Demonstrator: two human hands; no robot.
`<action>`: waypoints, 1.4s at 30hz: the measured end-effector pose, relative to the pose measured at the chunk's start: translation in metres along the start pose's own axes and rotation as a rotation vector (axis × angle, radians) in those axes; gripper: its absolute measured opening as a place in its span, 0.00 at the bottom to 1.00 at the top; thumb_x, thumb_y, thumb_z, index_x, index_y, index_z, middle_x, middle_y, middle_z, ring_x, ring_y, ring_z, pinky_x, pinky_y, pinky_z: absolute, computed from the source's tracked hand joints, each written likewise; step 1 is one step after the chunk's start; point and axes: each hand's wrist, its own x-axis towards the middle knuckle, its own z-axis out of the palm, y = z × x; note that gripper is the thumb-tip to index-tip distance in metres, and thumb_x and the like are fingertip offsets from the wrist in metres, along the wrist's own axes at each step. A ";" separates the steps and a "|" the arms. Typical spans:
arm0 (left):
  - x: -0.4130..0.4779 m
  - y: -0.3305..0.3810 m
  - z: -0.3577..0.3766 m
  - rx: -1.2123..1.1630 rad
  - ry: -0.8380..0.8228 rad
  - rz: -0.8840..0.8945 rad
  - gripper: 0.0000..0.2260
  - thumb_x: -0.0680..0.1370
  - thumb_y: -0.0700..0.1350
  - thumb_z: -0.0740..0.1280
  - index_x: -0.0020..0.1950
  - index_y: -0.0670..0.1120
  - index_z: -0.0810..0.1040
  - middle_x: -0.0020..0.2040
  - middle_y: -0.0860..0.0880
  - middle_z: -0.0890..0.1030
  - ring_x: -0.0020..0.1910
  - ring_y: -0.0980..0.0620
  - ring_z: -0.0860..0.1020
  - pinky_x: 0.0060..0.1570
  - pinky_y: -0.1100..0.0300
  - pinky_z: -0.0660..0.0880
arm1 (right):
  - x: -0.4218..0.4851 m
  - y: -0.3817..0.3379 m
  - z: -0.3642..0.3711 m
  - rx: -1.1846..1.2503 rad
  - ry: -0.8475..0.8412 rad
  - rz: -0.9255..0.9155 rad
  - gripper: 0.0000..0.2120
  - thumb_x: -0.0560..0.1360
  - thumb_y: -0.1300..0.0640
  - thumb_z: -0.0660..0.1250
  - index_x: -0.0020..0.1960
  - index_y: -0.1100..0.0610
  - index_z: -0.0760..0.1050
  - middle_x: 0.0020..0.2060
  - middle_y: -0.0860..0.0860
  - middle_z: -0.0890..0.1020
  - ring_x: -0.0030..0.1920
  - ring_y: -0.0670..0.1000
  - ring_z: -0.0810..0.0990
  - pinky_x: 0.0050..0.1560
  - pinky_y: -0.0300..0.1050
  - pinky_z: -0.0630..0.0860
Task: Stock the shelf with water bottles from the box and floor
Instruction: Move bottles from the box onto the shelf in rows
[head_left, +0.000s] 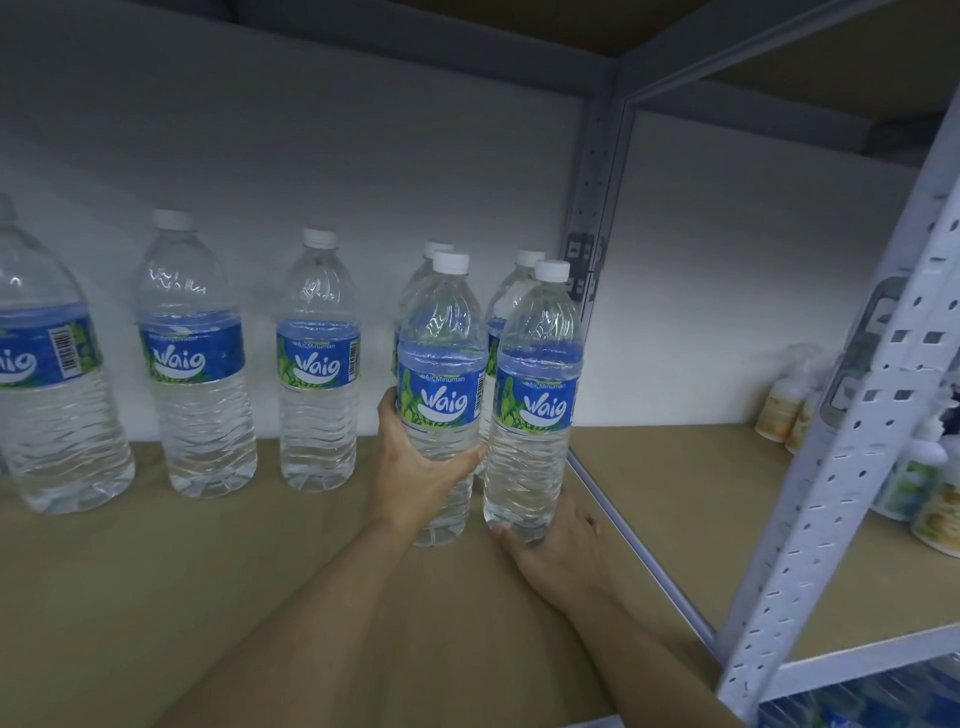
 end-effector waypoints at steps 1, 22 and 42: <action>0.001 -0.001 0.000 0.005 0.004 -0.012 0.43 0.63 0.45 0.82 0.70 0.51 0.60 0.53 0.64 0.74 0.50 0.76 0.73 0.43 0.81 0.68 | -0.001 -0.001 -0.001 0.002 -0.014 0.047 0.39 0.70 0.31 0.63 0.74 0.49 0.61 0.66 0.50 0.73 0.68 0.54 0.72 0.71 0.57 0.65; -0.105 0.006 -0.167 0.566 -0.415 -0.166 0.28 0.76 0.56 0.69 0.74 0.50 0.67 0.70 0.56 0.71 0.70 0.57 0.68 0.63 0.69 0.60 | -0.101 -0.110 0.005 0.021 0.098 0.188 0.33 0.72 0.53 0.68 0.73 0.62 0.63 0.67 0.61 0.71 0.68 0.62 0.69 0.69 0.54 0.67; -0.595 0.084 -0.709 0.882 0.550 -1.064 0.19 0.75 0.50 0.70 0.64 0.47 0.75 0.56 0.48 0.81 0.54 0.48 0.80 0.54 0.59 0.74 | -0.652 -0.570 0.161 0.080 -1.404 -1.243 0.18 0.78 0.51 0.66 0.67 0.53 0.74 0.61 0.53 0.79 0.61 0.55 0.78 0.59 0.43 0.72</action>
